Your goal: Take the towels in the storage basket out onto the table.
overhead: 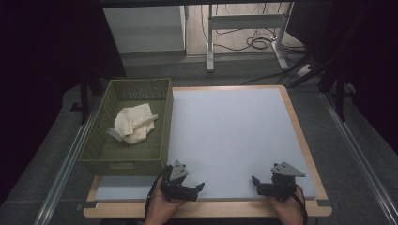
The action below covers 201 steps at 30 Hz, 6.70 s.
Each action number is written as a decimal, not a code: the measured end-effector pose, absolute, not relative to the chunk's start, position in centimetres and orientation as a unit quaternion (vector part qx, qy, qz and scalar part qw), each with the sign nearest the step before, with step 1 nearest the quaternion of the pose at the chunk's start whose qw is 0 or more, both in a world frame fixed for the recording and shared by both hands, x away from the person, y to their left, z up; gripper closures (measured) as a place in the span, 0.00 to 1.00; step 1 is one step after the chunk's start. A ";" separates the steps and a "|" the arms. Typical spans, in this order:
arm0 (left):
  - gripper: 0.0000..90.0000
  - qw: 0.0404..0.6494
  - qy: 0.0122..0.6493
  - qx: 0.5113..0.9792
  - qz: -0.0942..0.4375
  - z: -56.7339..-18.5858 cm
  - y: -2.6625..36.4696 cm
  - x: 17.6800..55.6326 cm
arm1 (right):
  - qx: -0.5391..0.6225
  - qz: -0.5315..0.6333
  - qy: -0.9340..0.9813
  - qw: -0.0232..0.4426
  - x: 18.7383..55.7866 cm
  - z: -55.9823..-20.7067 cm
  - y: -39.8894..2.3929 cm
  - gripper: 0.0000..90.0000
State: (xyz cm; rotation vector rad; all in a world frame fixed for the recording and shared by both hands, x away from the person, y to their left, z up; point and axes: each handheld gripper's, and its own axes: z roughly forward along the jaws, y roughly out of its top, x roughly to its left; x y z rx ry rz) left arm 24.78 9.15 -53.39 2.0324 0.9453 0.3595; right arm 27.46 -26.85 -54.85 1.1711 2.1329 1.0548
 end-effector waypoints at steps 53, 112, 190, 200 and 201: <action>0.02 0.397 0.360 0.839 0.098 -47.7 4.0 34.9 | 0.429 0.386 0.780 0.242 27.5 -54.9 -26.8 0.00; 0.04 0.312 0.481 0.797 0.192 -39.7 20.8 43.0 | 0.430 0.387 0.779 0.242 27.5 -54.9 -26.8 0.00; 0.85 0.214 0.586 0.779 0.062 -44.5 28.7 45.1 | 0.428 0.387 0.780 0.242 27.5 -54.9 -26.8 0.00; 0.85 0.245 0.565 0.783 0.083 -41.5 28.9 43.4 | 0.429 0.386 0.780 0.242 27.5 -54.9 -26.8 0.00; 0.85 0.247 0.563 0.784 0.087 -41.2 28.8 43.3 | 0.429 0.386 0.780 0.242 27.5 -54.9 -26.8 0.00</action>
